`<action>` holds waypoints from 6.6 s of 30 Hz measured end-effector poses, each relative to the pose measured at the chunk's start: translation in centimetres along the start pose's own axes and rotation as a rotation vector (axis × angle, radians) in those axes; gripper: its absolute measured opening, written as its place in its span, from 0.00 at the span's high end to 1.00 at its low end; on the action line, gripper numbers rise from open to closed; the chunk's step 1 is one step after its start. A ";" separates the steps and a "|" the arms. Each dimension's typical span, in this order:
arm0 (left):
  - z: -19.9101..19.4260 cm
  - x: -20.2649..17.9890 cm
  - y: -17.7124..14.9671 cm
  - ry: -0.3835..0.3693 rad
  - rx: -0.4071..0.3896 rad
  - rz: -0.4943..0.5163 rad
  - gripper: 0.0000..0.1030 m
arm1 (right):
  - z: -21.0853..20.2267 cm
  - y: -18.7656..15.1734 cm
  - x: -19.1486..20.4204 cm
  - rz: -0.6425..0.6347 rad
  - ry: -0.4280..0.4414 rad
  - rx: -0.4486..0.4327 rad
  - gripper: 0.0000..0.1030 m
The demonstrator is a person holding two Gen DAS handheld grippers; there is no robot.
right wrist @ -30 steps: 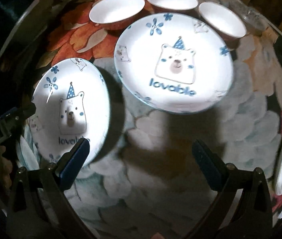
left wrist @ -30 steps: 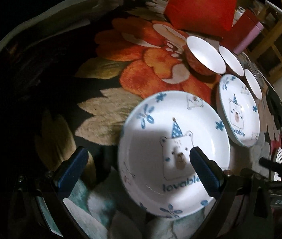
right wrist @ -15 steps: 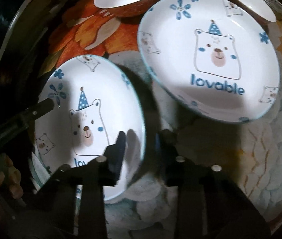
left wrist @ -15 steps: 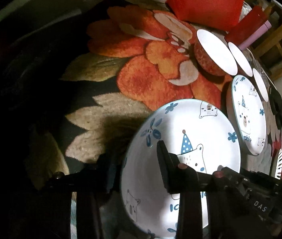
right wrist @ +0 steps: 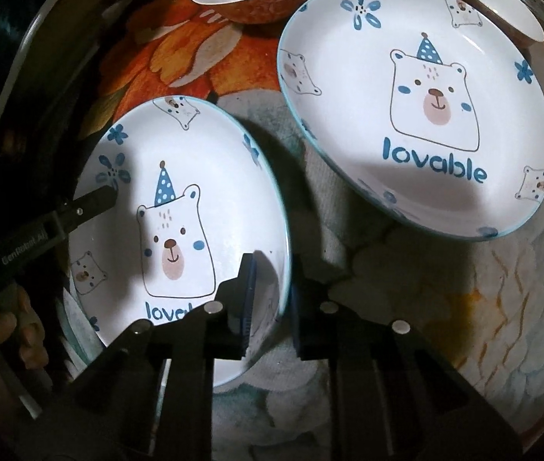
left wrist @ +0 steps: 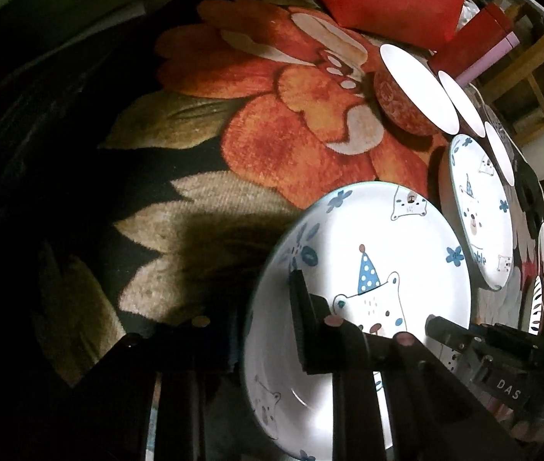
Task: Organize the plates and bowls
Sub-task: 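Grasp the rim of a 'lovable' bear plate with the left tool and lift, then carry the bear plate with the left tool toward the leaf-pattern plate, then lower the bear plate onto the leaf-pattern plate and open the left tool, then move the left tool to the second bear plate and grasp its rim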
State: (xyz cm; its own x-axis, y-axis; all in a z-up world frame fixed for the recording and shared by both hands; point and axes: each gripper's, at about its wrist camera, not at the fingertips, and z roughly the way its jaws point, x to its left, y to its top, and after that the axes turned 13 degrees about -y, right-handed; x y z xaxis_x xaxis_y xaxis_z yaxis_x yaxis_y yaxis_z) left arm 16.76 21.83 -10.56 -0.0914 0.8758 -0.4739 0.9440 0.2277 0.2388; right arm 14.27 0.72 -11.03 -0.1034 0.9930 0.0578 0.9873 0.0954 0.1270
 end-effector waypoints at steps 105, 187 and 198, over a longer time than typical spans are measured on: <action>12.9 -42.1 -8.8 -0.232 0.372 0.462 0.80 | -13.7 -7.9 -39.4 0.290 -0.149 0.015 0.89; 10.8 -36.8 -5.3 -0.069 0.107 0.383 0.01 | -9.8 -5.3 -39.1 0.298 -0.254 -0.048 0.00; 7.7 -29.7 -3.1 -0.022 0.025 0.273 0.01 | -9.0 -2.8 -33.9 0.217 -0.243 -0.067 0.00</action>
State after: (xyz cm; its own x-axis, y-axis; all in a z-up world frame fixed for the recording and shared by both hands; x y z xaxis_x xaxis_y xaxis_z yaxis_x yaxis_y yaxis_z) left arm 19.02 -8.18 -3.75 0.1746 0.8937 -0.4134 0.9401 -0.0264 0.3400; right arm 13.96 -33.81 -4.41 0.1481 0.9782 -0.1458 0.9721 -0.1169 0.2032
